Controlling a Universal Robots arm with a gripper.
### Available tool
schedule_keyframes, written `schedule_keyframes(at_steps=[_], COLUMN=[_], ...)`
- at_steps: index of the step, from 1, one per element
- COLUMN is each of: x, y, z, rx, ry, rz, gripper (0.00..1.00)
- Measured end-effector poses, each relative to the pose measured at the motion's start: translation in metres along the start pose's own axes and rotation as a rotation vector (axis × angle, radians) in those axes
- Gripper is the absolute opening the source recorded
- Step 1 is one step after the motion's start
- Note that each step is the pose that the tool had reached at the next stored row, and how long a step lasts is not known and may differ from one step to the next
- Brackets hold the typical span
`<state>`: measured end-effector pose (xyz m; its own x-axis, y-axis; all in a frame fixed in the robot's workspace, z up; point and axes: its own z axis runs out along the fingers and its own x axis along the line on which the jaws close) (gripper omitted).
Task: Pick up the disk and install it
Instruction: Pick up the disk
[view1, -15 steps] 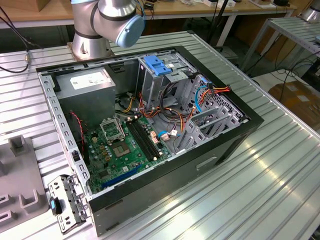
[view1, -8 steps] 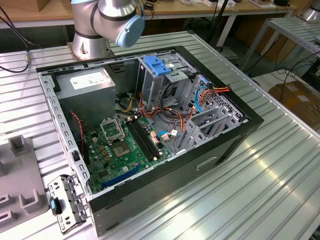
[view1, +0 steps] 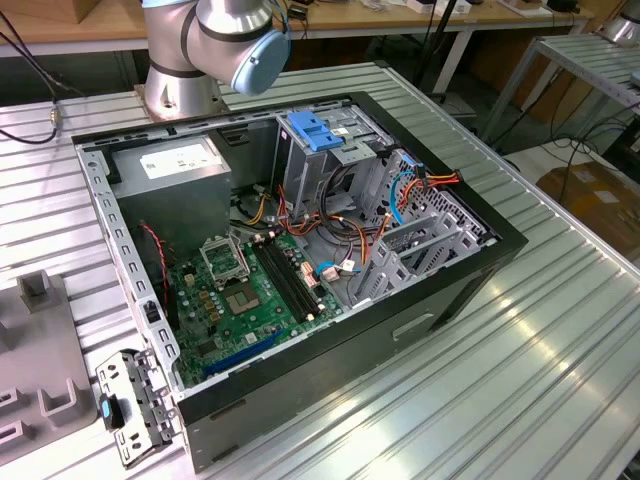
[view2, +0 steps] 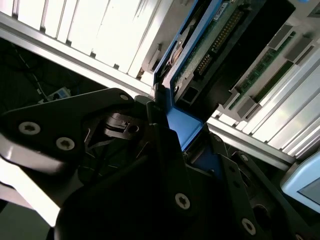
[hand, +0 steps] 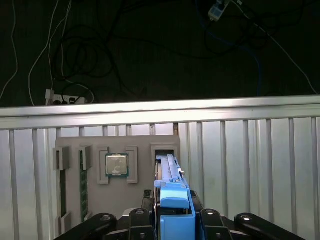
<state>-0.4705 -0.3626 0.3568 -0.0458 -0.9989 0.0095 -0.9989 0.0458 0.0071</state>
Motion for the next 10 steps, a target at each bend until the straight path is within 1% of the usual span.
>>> schedule_keyframes(at_steps=[10], x=[0.0001], y=[0.0001], z=[-0.0085], rx=[0.0001], ry=[-0.0001], rz=[0.000], gripper=[0.37])
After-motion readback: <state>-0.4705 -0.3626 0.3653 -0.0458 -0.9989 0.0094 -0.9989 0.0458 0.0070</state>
